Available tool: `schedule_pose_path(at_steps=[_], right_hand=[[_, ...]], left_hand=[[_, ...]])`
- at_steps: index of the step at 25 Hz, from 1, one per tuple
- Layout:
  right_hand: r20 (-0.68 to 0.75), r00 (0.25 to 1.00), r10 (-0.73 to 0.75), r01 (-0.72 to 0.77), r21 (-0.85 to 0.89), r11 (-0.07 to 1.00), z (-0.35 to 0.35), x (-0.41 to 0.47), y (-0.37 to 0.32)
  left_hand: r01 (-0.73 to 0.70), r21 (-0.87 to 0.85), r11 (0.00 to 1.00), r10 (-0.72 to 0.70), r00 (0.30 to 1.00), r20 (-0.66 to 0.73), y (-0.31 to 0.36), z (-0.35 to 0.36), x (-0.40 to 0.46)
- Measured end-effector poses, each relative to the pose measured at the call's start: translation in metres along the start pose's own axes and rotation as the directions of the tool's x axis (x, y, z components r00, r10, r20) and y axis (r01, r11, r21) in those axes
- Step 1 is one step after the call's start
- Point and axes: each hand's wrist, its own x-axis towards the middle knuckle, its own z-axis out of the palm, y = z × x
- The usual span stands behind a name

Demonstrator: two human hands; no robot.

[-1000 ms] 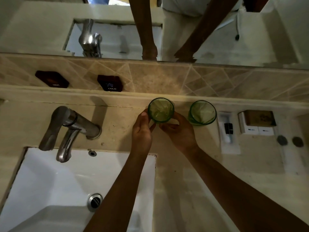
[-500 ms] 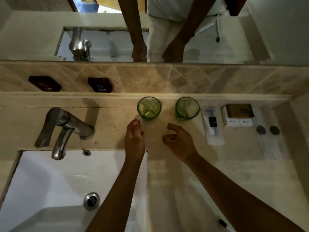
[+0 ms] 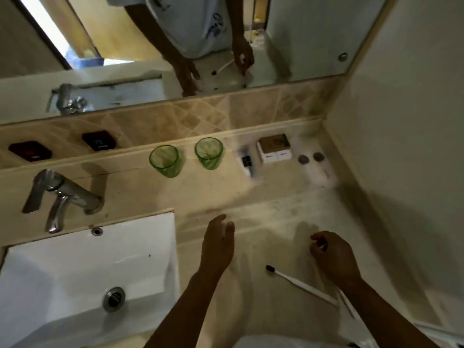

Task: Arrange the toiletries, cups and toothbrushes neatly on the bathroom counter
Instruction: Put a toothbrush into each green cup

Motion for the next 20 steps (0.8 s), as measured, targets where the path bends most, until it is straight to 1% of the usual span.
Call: schedule_pose_path(at_steps=[2,5,7,10,13,16,20], right_hand=[[-0.036,0.998,0.051,-0.053,-0.048,0.997,-0.012,-0.007,0.030],[0.022,0.995,0.097,-0.093,-0.127,0.988,-0.014,-0.015,0.061],[0.072,0.992,0.107,-0.095,-0.153,0.984,-0.015,-0.019,0.074],[0.144,0.987,0.073,-0.044,-0.193,0.980,-0.022,-0.019,0.082],[0.202,0.979,0.040,-0.002,-0.186,0.983,-0.021,-0.021,0.081],[0.261,0.964,-0.051,0.099,-0.171,0.980,-0.016,-0.017,0.078],[0.261,0.948,-0.180,0.206,-0.074,0.976,-0.014,0.000,0.063]], left_hand=[[-0.044,0.116,0.992,0.040,0.998,0.042,0.004,0.022,-0.008],[-0.043,0.252,0.967,0.024,0.997,0.076,0.008,0.044,-0.020],[-0.051,0.338,0.940,0.022,0.996,0.088,0.002,0.059,-0.027],[-0.113,0.494,0.862,0.059,0.991,0.123,-0.023,0.075,-0.026],[-0.077,0.581,0.810,0.004,0.992,0.125,-0.012,0.076,-0.042],[-0.079,0.643,0.762,-0.014,0.990,0.139,-0.005,0.077,-0.055],[-0.032,0.614,0.789,-0.066,0.989,0.135,-0.003,0.072,-0.066]])
